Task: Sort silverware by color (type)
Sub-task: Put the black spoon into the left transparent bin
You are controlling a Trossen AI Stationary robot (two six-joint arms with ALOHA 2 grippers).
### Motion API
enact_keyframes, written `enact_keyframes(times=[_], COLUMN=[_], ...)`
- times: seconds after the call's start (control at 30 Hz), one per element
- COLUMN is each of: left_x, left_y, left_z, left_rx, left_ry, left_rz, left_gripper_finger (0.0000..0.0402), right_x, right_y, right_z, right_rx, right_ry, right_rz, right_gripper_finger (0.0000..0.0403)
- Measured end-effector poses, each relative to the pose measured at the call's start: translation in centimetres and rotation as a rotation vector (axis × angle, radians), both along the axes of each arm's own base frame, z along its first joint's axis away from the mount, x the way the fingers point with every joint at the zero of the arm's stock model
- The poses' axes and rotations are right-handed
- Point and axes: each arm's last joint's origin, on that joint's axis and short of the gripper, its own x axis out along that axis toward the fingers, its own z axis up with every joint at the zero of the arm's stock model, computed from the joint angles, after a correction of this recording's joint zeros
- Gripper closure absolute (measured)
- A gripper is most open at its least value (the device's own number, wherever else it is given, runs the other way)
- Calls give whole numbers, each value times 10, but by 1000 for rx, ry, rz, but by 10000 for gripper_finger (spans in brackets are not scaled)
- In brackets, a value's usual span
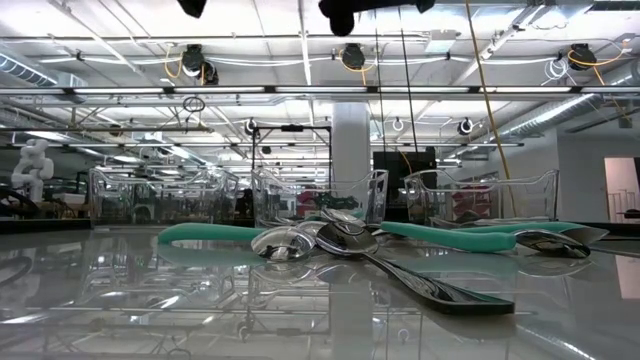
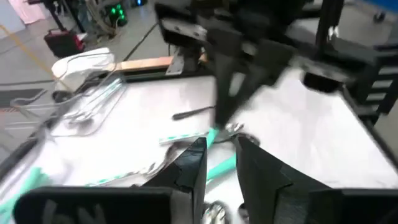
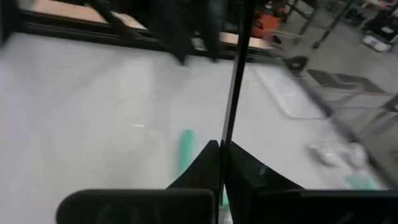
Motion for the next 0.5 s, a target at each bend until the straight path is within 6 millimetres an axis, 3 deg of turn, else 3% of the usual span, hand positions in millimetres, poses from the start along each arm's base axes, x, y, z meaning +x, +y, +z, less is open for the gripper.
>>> enact_keyframes(times=[0.23, 0.37, 0.5], left_x=[-4, -1, 2], left_y=[13, 22, 27], left_z=[14, 24, 33], left_rx=[174, 262, 328], left_ry=[216, 263, 269], left_rz=[51, 48, 38], left_gripper_finger=[309, 309, 309], right_x=[5, 13, 17], right_y=[-60, -102, -132], right_z=[4, 0, -3], right_rx=[-58, 36, 124], right_ry=[127, 184, 225], right_rz=[-146, -191, -174], right_gripper_finger=[402, 402, 401])
